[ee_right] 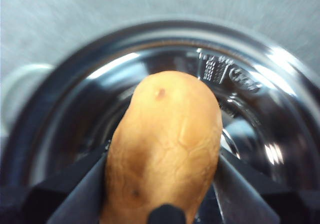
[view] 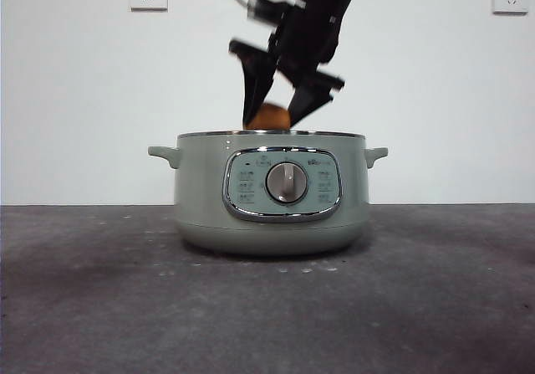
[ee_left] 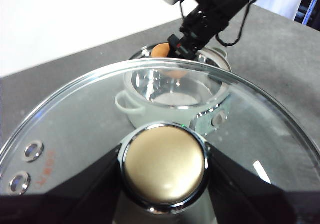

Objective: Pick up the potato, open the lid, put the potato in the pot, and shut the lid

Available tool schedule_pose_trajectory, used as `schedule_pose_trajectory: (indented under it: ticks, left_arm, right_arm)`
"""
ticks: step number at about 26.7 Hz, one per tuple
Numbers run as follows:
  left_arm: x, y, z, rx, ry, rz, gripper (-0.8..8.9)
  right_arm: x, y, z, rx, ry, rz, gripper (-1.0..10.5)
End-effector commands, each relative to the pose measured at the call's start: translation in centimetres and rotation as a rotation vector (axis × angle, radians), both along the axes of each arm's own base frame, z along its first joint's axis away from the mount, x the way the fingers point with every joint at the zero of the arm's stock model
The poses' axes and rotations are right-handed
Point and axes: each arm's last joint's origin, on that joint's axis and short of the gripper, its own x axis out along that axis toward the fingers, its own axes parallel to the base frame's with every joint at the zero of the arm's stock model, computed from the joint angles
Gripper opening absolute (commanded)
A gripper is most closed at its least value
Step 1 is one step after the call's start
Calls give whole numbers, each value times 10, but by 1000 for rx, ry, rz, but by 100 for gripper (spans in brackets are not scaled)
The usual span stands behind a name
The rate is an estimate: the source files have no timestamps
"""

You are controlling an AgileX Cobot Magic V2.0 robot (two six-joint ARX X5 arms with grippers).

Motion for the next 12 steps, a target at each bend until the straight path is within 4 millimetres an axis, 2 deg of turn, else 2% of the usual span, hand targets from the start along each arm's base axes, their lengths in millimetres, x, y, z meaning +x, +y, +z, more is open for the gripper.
schedule_pose_trajectory:
  ticks: [1,4,12]
  left_arm:
    - [-2,0,7,-28,-42,-1,-8]
    - [-2,0,7,-28,-45,-1,-8]
    - [-1,0,8,-31,-54,-1,-8]
  right_arm:
    - [8,4,-22,-53,29,17,-12]
    - [12,6,-42,-126,59,15,-12]
    - [16,8,-68,-184,118,22,-12]
